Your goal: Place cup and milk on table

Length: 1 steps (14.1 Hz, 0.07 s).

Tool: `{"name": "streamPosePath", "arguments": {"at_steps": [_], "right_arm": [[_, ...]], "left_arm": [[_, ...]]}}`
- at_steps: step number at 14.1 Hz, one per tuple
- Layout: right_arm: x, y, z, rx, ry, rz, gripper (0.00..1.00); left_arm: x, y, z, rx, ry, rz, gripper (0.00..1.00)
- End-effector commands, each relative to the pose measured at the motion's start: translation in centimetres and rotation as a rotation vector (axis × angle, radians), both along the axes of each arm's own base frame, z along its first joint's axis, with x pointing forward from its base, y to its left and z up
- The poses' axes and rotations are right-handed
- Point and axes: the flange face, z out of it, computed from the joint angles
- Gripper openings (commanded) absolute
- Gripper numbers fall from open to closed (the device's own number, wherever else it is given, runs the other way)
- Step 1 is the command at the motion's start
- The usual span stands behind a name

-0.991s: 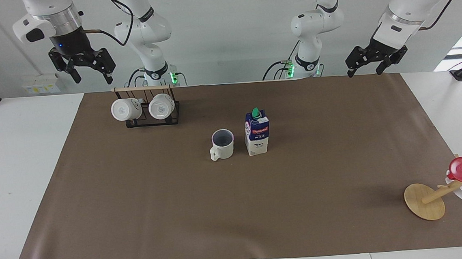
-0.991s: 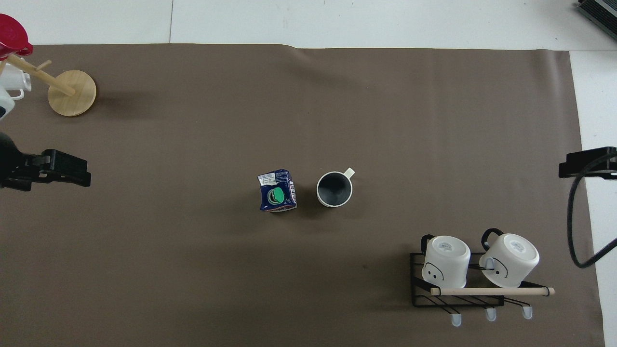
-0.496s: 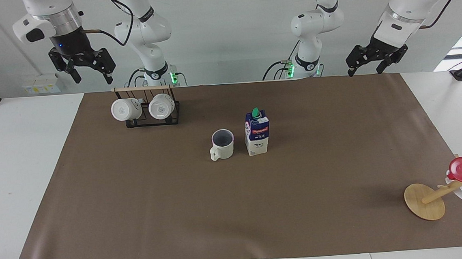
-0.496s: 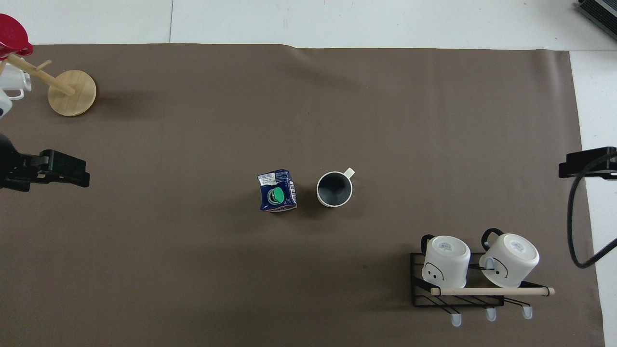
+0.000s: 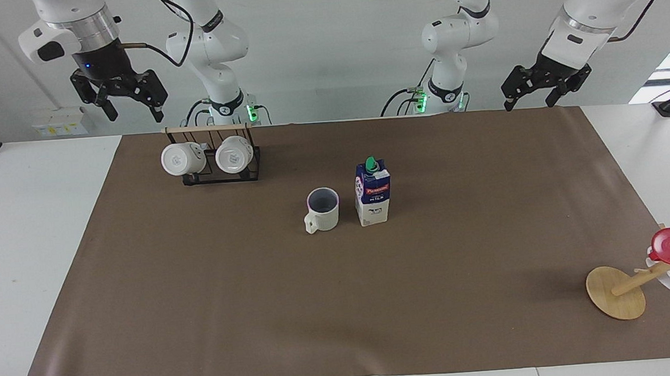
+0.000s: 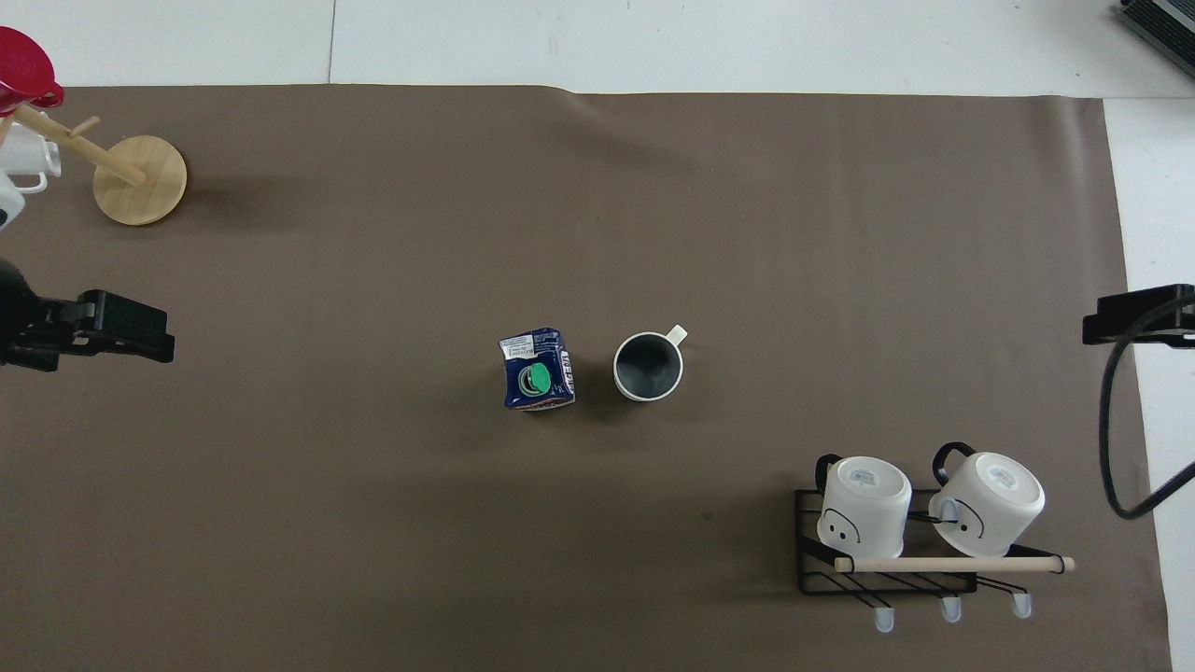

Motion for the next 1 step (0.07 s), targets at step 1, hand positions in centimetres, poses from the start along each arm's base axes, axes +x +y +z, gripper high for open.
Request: {"name": "streamPosePath", "arguments": {"at_steps": [1], "right_arm": [[-0.13, -0.22, 0.35, 0.008, 0.012, 0.019, 1.00]], "left_arm": [[-0.42, -0.18, 0.74, -0.011, 0.000, -0.007, 1.00]]}}
